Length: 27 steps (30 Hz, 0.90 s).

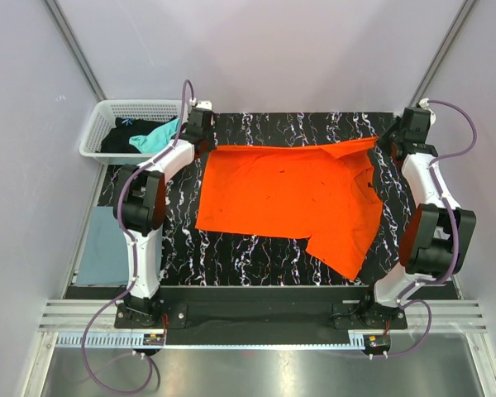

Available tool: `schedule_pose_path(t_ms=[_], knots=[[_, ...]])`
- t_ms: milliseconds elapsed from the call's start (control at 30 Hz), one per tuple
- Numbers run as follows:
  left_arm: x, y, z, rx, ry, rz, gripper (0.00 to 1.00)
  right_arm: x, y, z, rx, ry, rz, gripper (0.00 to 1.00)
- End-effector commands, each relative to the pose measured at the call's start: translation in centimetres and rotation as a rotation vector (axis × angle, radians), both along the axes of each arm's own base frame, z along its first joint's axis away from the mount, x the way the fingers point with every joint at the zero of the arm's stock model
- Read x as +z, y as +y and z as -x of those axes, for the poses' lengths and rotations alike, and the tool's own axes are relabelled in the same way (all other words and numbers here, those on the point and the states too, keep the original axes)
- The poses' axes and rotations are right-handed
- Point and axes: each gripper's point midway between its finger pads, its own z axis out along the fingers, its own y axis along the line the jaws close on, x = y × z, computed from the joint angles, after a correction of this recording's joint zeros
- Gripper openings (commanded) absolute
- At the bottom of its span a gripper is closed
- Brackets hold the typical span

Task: Fold and stack the t-shirts
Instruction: Fold the tshirt

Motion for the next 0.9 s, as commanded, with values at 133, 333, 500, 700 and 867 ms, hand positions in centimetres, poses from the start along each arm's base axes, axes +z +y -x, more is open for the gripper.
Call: schedule_pose_path(t_ms=[133, 333, 500, 700, 867], knots=[[2.5, 0.3, 2.6, 0.004, 0.086, 0.038, 0.0, 0.1, 0.2, 4.2, -0.089, 0.106, -0.066, 0.0], [1.7, 1.2, 4.3, 0.028, 0.153, 0.009, 0.0, -1.8, 0.8, 6.9, -0.081, 0.2, -0.081, 0.0], [0.6, 1.2, 4.7, 0.018, 0.189, 0.0, 0.0, -3.6, 0.9, 8.4, -0.079, 0.254, -0.07, 0.0], [-0.8, 0.3, 5.1, 0.001, 0.229, 0.038, 0.0, -5.0, 0.1, 8.2, -0.081, 0.3, -0.027, 0.0], [-1.3, -0.1, 5.1, -0.011, 0.242, 0.059, 0.0, -5.8, -0.5, 7.9, -0.085, 0.329, -0.001, 0.0]])
